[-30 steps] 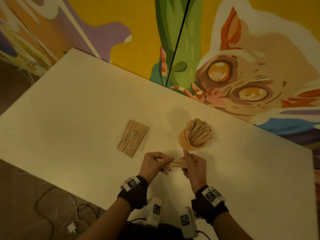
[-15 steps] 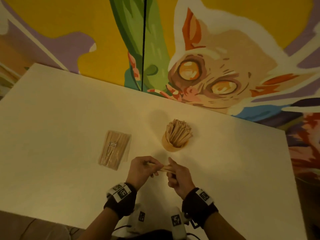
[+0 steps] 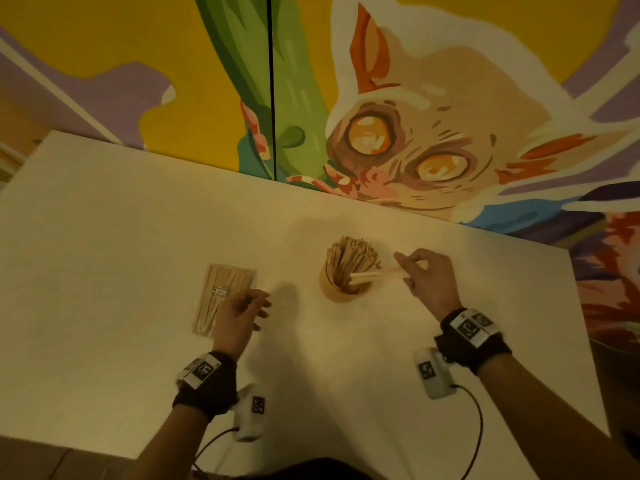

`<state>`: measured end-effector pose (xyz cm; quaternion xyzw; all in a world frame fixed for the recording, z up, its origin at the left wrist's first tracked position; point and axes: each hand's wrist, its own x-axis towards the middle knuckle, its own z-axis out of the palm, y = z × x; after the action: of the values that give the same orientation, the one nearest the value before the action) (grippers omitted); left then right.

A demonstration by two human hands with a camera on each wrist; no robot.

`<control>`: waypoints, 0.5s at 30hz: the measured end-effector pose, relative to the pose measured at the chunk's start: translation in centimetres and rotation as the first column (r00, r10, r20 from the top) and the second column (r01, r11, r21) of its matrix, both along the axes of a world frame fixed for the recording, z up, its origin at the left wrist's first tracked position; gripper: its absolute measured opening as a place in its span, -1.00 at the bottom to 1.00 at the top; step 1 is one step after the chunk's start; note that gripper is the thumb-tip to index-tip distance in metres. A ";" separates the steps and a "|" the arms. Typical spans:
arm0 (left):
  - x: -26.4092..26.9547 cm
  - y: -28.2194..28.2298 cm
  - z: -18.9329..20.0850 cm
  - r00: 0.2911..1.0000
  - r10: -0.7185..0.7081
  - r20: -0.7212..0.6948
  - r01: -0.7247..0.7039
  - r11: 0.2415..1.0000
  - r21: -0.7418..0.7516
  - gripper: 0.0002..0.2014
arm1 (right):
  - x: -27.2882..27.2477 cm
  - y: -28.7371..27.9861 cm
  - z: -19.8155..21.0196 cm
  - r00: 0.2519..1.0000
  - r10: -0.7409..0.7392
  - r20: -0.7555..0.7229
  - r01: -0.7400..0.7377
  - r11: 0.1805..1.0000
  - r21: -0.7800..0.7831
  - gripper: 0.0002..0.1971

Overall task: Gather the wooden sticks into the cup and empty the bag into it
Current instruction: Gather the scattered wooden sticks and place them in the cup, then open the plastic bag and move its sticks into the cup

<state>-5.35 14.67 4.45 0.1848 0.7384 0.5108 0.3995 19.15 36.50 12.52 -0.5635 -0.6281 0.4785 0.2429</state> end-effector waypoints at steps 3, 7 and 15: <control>-2.7 -1.1 -0.5 0.992 0.057 -0.116 -0.064 0.996 -0.058 -0.88 | -1.1 1.8 0.5 0.965 0.179 0.193 -0.218 0.955 0.201 -0.66; -5.2 -2.6 -1.3 0.900 0.045 -0.433 -0.115 0.984 -0.138 -0.90 | -4.0 0.8 -0.2 0.592 0.457 0.664 -0.692 0.710 0.128 -0.78; -5.9 -3.5 -2.7 0.865 -0.255 -0.432 -0.110 0.745 -0.658 -0.32 | -6.2 -1.3 -4.5 0.235 0.378 0.895 -0.925 0.371 0.086 -0.52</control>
<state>-11.20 11.19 1.75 0.1851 0.9396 0.1330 0.2555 12.94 35.22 8.00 -0.2371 -0.9636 0.0117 -0.1227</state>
